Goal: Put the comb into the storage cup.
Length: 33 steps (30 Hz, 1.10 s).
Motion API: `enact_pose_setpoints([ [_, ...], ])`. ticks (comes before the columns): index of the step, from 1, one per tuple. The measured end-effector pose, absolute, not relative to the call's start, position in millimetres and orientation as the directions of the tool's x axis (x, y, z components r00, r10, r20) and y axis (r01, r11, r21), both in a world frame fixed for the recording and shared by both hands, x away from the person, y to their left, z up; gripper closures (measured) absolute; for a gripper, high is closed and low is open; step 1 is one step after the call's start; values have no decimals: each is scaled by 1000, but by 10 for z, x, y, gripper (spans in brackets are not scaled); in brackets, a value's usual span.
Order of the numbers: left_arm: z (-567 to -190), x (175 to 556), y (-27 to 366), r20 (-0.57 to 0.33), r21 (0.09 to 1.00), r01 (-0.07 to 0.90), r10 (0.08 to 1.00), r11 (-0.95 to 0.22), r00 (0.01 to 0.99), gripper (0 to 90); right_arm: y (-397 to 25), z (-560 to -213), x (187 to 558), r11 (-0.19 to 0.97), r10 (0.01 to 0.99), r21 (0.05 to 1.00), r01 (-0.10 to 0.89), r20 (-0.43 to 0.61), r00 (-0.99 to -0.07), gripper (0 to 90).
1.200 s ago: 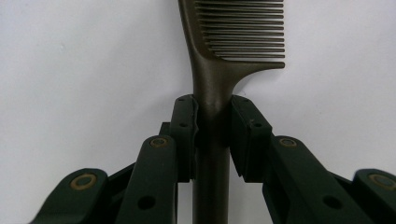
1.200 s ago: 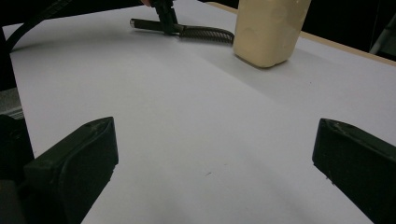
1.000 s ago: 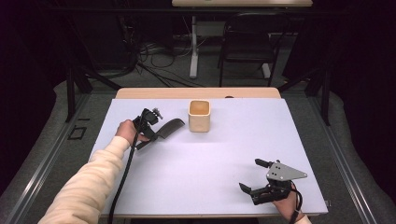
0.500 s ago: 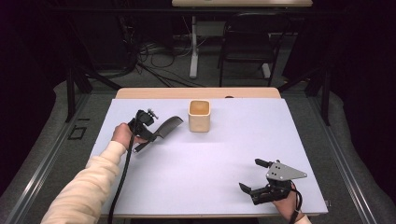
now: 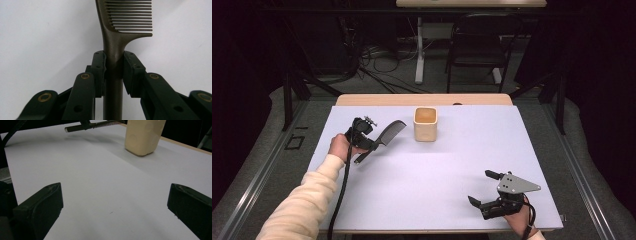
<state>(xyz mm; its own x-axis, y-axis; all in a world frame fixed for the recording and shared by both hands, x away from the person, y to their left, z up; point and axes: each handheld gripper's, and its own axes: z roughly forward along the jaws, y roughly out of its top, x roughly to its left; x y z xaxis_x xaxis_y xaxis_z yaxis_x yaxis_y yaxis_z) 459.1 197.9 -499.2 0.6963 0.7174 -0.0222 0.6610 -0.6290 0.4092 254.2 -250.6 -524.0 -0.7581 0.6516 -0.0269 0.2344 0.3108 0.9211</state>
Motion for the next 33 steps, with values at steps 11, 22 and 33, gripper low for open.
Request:
enact_pose_setpoints([
  [11,-4948,4499,2025,-12,492,639,729,-592,685,724,-2506,-5241,2545,311,653,921,237,-25,-757,0],
  [22,-4926,4459,2057,-32,569,624,744,-535,668,725,-2506,-5242,2545,311,653,920,237,-26,-757,0],
  [33,-4923,4443,2073,-42,631,603,755,-487,654,725,-2506,-5241,2543,310,651,921,236,-25,-758,0],
])
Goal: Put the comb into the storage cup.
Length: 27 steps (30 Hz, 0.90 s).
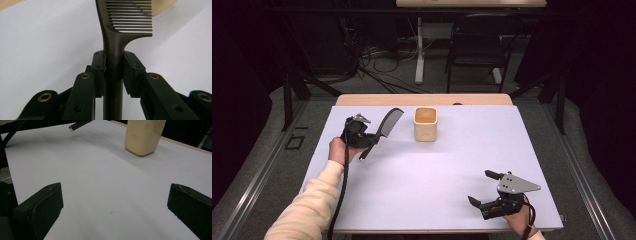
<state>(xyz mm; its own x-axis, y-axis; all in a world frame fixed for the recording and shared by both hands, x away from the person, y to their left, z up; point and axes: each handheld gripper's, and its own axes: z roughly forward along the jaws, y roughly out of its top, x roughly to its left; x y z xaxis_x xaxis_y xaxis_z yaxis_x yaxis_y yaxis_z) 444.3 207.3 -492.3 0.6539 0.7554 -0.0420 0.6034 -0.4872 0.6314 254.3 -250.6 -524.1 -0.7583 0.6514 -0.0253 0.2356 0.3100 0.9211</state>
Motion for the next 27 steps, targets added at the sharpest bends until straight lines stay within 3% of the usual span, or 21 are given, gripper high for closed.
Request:
enact_pose_setpoints([
  [27,-4873,4535,2072,-70,721,572,781,-390,621,724,-2498,-5245,2545,310,648,920,238,-21,-761,0],
])
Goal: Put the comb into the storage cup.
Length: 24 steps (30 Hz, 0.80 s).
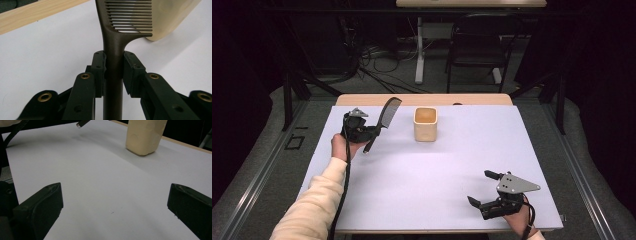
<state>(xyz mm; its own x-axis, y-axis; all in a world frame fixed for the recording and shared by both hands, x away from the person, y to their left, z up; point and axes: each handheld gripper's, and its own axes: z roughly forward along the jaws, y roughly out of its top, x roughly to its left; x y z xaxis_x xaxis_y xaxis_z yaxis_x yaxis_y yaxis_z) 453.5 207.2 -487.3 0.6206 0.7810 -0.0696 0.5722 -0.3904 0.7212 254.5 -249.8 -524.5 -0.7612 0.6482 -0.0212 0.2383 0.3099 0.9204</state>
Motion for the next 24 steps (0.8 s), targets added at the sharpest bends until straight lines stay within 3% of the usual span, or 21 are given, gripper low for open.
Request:
enact_pose_setpoints([
  [24,-4653,4639,1831,-39,743,526,757,-414,652,724,-2494,-5250,2547,312,646,919,241,-20,-763,0],
])
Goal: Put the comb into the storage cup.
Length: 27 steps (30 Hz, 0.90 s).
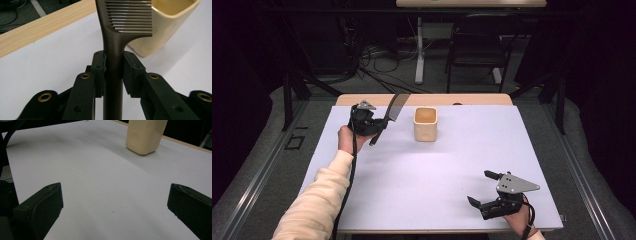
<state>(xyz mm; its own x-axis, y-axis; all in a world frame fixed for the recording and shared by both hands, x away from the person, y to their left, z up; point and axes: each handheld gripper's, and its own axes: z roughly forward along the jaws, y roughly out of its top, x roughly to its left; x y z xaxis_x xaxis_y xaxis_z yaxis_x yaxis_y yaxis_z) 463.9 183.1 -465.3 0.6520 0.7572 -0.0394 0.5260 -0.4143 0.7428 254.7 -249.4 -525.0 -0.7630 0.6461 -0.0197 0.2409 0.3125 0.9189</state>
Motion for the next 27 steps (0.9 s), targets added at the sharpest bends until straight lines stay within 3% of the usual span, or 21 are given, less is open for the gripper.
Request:
enact_pose_setpoints([
  [27,-4428,4749,1545,-1,784,461,741,-416,671,724,-2502,-5248,2551,308,650,919,247,-14,-760,0],
])
